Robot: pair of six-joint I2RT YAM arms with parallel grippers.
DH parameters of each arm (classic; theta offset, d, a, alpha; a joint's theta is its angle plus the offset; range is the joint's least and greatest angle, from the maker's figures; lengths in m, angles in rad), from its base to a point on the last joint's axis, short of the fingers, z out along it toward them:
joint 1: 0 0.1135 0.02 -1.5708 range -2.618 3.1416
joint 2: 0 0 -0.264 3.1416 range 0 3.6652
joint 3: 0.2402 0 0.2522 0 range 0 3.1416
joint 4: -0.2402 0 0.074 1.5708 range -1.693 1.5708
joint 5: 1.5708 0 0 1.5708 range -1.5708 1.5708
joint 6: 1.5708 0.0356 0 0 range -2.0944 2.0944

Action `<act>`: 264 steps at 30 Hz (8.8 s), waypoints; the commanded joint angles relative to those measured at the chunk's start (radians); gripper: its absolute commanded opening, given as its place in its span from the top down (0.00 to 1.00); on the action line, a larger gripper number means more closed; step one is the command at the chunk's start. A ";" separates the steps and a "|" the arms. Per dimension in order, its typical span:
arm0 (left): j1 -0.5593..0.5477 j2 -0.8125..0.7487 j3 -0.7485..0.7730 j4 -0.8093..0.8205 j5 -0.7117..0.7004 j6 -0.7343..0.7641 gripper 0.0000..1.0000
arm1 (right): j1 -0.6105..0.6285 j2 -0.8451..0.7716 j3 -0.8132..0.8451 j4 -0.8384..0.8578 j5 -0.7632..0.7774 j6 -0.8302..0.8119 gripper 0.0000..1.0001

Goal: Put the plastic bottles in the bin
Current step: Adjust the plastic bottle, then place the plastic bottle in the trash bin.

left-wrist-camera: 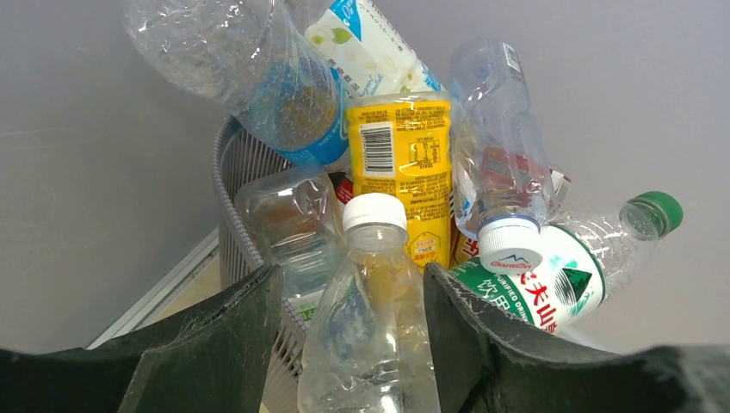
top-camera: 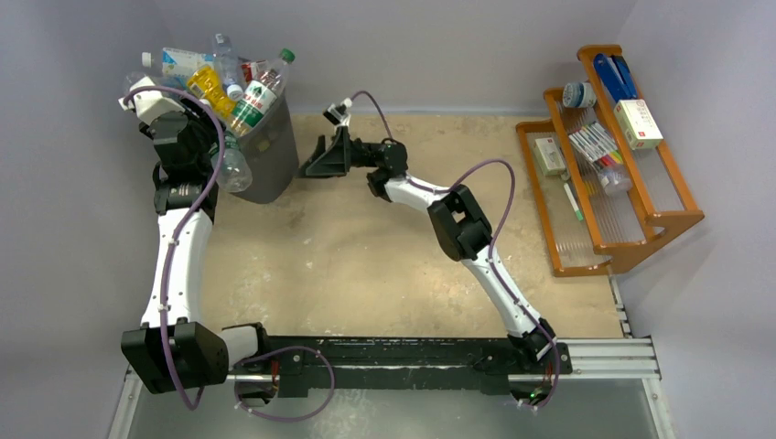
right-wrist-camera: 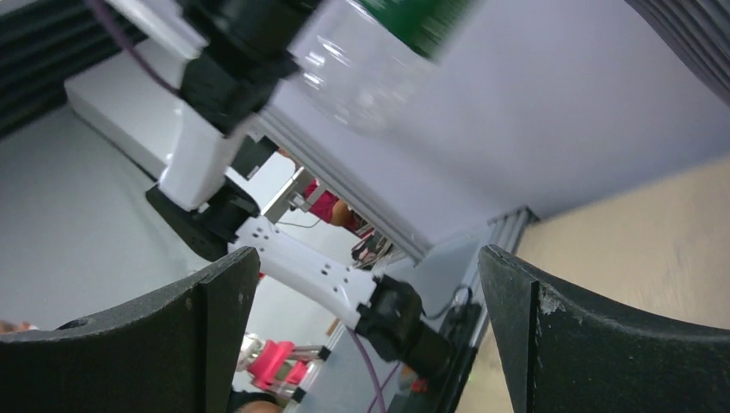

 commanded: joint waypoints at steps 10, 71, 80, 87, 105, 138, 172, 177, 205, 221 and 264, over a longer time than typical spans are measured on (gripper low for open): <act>-0.002 -0.026 -0.095 -0.111 0.075 -0.022 0.40 | 0.112 0.037 0.264 -0.086 0.079 0.016 0.00; -0.002 -0.317 -0.252 -0.253 0.180 -0.202 0.31 | 0.341 0.005 0.051 0.054 0.230 0.055 0.44; -0.003 -0.269 -0.118 -0.467 0.297 -0.196 0.20 | 0.340 -0.092 -0.069 0.054 0.179 -0.005 0.46; -0.003 -0.251 -0.089 -0.553 0.383 -0.175 0.18 | 0.341 -0.141 -0.118 0.055 0.138 -0.039 0.49; -0.003 -0.213 -0.095 -0.554 0.631 -0.193 0.27 | 0.297 -0.238 -0.261 0.078 0.060 -0.059 0.48; -0.002 0.146 0.782 -0.707 0.203 -0.005 0.76 | 0.277 -0.409 -0.947 0.508 0.063 -0.007 0.00; -0.002 0.187 0.282 0.296 -0.240 0.227 0.75 | 0.287 -0.328 -1.071 0.498 -0.042 -0.116 0.00; -0.002 0.204 0.235 0.338 -0.238 0.246 0.75 | 0.287 -0.314 -1.071 0.499 -0.049 -0.123 0.00; -0.002 0.285 0.203 0.353 -0.188 0.301 0.75 | 0.286 -0.290 -1.076 0.498 -0.034 -0.133 0.00; -0.002 0.318 0.190 0.326 -0.180 0.279 0.72 | 0.288 -0.300 -1.103 0.498 -0.029 -0.140 0.00; 0.017 0.173 0.340 0.046 -0.305 0.180 0.17 | 0.331 -0.333 -1.111 0.499 0.009 -0.131 0.00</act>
